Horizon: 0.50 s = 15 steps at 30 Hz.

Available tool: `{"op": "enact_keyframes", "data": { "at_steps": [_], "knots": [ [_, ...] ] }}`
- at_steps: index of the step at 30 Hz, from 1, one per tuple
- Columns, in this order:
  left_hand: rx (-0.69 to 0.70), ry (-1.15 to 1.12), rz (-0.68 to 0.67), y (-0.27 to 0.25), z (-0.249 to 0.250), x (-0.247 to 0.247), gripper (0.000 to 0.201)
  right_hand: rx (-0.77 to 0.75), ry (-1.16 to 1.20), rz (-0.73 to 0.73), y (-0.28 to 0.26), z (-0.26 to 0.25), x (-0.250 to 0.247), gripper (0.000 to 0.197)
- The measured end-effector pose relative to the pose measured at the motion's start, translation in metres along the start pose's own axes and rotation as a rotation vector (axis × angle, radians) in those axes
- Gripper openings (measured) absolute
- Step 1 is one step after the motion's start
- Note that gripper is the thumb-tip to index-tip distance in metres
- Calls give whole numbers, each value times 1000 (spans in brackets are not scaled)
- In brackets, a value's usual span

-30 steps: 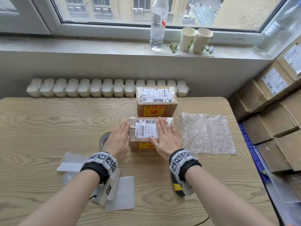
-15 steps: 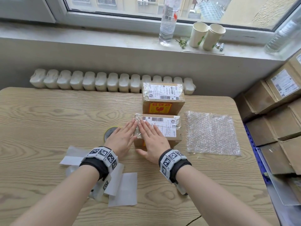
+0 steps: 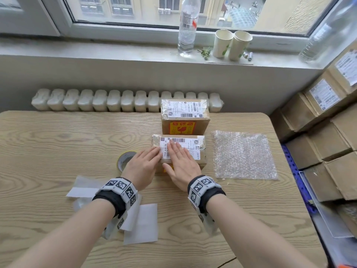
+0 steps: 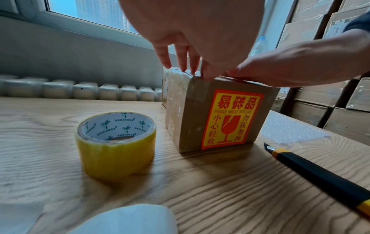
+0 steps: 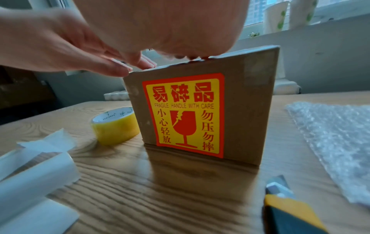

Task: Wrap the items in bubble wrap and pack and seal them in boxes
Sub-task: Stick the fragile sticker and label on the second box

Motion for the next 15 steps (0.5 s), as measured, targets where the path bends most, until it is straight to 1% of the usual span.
{"op": "enact_keyframes", "data": {
  "at_steps": [1, 2, 4, 6, 8, 11, 15],
  "knots": [
    [6, 8, -3, -1, 3, -3, 41, -13, -32, -26, 2, 3, 0, 70],
    [9, 28, -16, -1, 5, -6, 44, -33, -66, -55, 3, 6, 0, 75],
    [13, 72, -72, -2, 7, -9, 47, -83, -142, -118, 4, 13, -1, 93],
    [3, 77, -124, -3, 7, -8, 45, -111, -202, -136, 3, 21, -4, 106],
    [-40, 54, -148, -4, 8, -8, 43, -80, -233, -124, 2, 29, -7, 109],
    [-97, 38, -135, -7, 12, -5, 40, 4, -262, -117, -4, 40, -13, 109],
    [-154, 29, -167, -9, 19, -7, 48, 137, -271, -134, -19, 52, -24, 107]
  ]
}}
Point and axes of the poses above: each hand's wrist, its own y-axis towards the middle knuckle, its own x-axis out of the palm, z = x × y, the point moved 1 cm from there along y, towards the middle knuckle, and after that the axes turned 3 degrees about z, right-handed, at the moved point
